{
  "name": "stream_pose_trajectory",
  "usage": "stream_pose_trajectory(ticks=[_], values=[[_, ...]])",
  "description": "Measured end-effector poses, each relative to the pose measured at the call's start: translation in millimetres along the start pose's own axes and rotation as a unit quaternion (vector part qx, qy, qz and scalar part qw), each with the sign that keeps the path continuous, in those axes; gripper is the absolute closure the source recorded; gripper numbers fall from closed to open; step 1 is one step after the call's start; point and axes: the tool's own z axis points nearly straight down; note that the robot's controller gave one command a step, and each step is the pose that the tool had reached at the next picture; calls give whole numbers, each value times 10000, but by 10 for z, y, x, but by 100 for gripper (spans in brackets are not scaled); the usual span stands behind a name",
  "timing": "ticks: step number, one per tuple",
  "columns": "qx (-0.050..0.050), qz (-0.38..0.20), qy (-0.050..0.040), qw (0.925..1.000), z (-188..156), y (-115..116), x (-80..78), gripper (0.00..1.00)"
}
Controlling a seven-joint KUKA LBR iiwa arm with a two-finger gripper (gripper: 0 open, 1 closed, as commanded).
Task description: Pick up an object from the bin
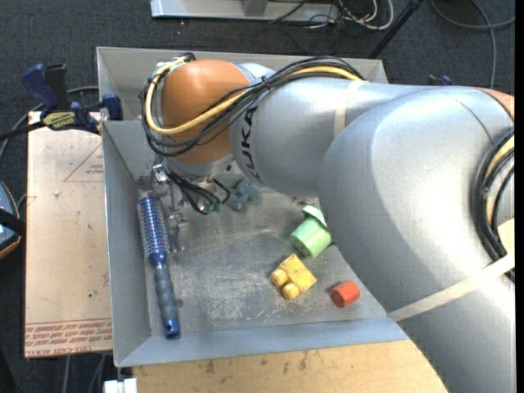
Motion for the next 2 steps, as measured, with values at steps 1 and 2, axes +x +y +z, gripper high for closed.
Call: stream_pose_trajectory(ticks=[1,2], values=[[-3,-1352,-42,9908,-1271,-259,31,0],[-6,-1402,41,9901,-986,-965,779,0]])
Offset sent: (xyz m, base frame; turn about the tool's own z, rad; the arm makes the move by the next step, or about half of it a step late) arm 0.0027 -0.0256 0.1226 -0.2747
